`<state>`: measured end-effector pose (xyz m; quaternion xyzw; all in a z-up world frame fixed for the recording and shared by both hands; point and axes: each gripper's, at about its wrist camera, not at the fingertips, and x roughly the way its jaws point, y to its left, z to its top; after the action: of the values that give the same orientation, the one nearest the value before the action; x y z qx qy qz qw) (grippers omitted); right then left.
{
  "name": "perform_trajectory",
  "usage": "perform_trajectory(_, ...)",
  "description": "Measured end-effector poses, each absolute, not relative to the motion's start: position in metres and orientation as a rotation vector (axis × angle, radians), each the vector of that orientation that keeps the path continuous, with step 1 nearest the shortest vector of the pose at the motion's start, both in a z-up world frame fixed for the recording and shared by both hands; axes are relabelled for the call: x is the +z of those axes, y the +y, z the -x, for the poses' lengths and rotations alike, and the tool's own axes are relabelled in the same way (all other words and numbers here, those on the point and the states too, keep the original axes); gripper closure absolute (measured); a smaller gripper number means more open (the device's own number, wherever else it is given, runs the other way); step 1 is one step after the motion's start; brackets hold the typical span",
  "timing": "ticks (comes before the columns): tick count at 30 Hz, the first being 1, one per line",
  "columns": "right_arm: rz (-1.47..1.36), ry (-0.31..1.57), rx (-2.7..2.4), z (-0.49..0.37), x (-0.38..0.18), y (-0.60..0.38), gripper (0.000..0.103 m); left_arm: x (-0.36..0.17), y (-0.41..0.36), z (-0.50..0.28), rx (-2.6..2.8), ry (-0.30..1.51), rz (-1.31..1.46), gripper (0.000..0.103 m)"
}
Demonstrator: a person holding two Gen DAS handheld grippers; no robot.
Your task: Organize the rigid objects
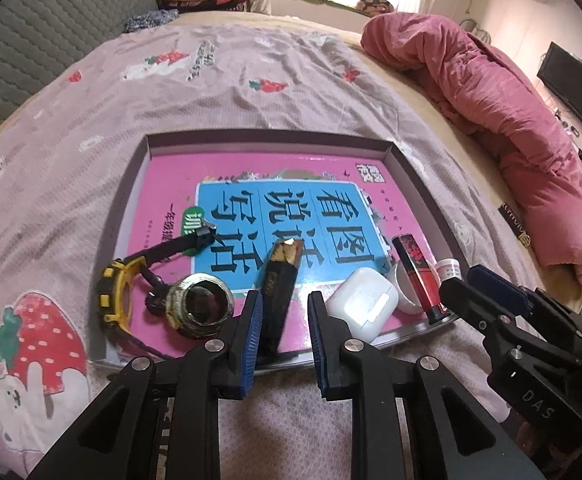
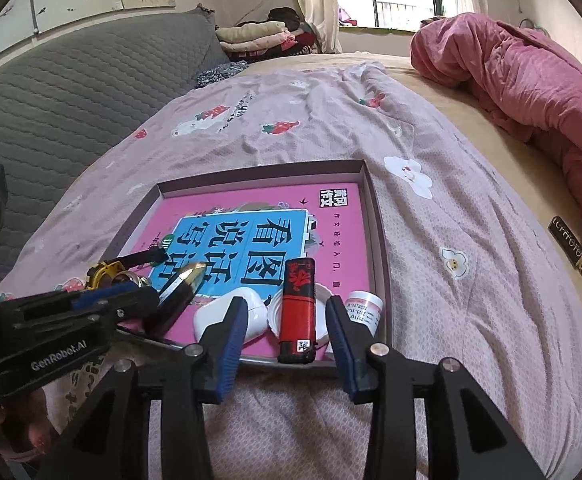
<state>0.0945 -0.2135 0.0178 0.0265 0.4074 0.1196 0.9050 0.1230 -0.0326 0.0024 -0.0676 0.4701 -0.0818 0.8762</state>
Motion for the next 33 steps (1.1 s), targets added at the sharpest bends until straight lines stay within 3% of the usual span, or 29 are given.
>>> perform_trajectory(6,-0.056,0.821,0.243,-0.087,0.027,-0.213,0.063,0.014,-0.028,-0.113,-0.157,0.958,0.131,0.076)
perform_trajectory(9,-0.052,0.81,0.244,-0.083,0.031,-0.212,0.059,0.019,-0.027,-0.106,-0.153,0.944,0.129,0.062)
perform_trajectory(20,-0.028,0.768,0.236,-0.058,0.043,-0.205,0.05,0.032,-0.024,-0.078,-0.118,0.916,0.086,0.038)
perform_trajectory(22,-0.029,0.766,0.234,-0.051,0.042,-0.204,0.047,0.034,-0.022,-0.07,-0.105,0.897,0.086,0.029)
perform_trajectory(33,-0.006,0.769,0.219,-0.015,0.03,-0.202,0.045,0.031,-0.017,-0.037,-0.03,0.889,0.071,0.027)
